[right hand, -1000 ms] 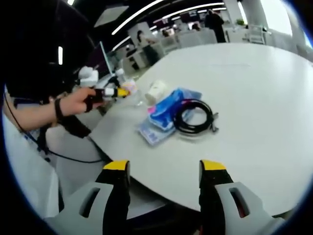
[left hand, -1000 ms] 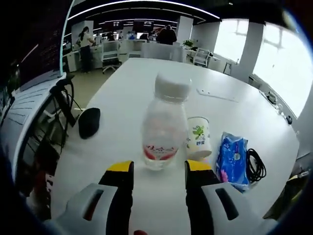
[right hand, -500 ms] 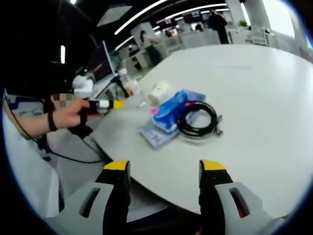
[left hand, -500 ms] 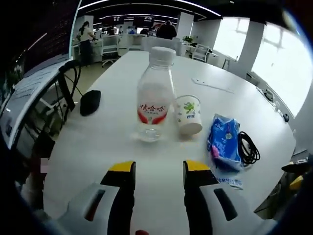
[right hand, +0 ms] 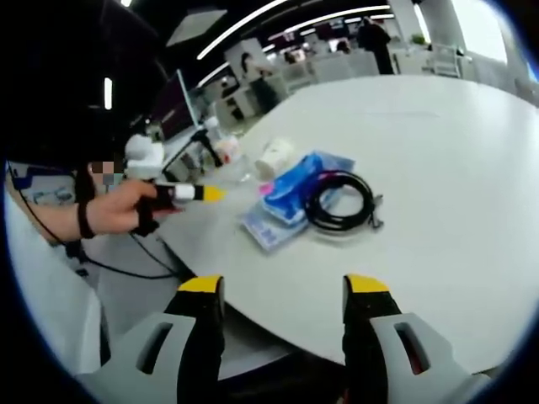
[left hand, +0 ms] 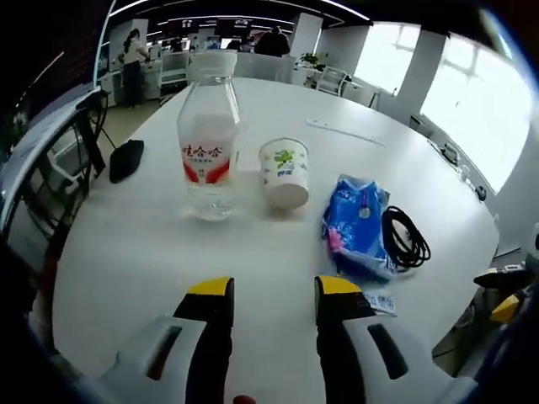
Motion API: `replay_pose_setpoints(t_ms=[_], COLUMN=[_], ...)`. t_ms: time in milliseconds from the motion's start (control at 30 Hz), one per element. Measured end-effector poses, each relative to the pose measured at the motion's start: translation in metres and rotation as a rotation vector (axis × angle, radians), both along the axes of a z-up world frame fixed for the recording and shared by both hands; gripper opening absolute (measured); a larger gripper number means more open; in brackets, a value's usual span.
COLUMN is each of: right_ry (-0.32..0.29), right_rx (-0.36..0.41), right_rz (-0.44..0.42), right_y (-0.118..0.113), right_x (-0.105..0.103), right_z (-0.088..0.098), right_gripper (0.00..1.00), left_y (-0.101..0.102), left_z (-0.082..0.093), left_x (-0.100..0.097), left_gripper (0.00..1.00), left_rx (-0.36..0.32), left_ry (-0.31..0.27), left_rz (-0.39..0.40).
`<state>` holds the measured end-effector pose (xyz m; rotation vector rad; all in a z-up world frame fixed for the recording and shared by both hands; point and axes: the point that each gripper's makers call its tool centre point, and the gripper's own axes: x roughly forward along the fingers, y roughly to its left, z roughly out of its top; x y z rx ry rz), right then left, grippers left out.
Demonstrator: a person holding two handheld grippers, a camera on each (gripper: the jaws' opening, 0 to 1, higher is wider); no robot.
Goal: Arrange the tabletop items into an orderly group along one side of the table until the central work area is clear of visible clutter.
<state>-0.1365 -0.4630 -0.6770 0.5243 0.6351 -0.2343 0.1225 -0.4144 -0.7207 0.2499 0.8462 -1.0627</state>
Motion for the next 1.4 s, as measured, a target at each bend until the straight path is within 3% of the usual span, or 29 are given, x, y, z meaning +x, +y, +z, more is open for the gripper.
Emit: replay_pose_setpoints(t_ms=[300, 933, 1400], right_ry=[0.001, 0.01, 0.026], right_rx=[-0.001, 0.015, 0.02], right_rz=[-0.007, -0.009, -0.025], right_y=[-0.002, -0.003, -0.012], right_x=[-0.002, -0.006, -0.017], right_z=[0.0, -0.005, -0.007], right_gripper=[0.55, 0.55, 0.55], left_y=[-0.022, -0.063, -0.082], left_z=[0.005, 0.011, 0.01], left_x=[-0.005, 0.012, 0.016], left_gripper=[0.37, 0.37, 0.39], left_rx=[-0.022, -0.061, -0.063], left_ry=[-0.001, -0.012, -0.004], left_rz=[-0.02, 0.0, 0.01])
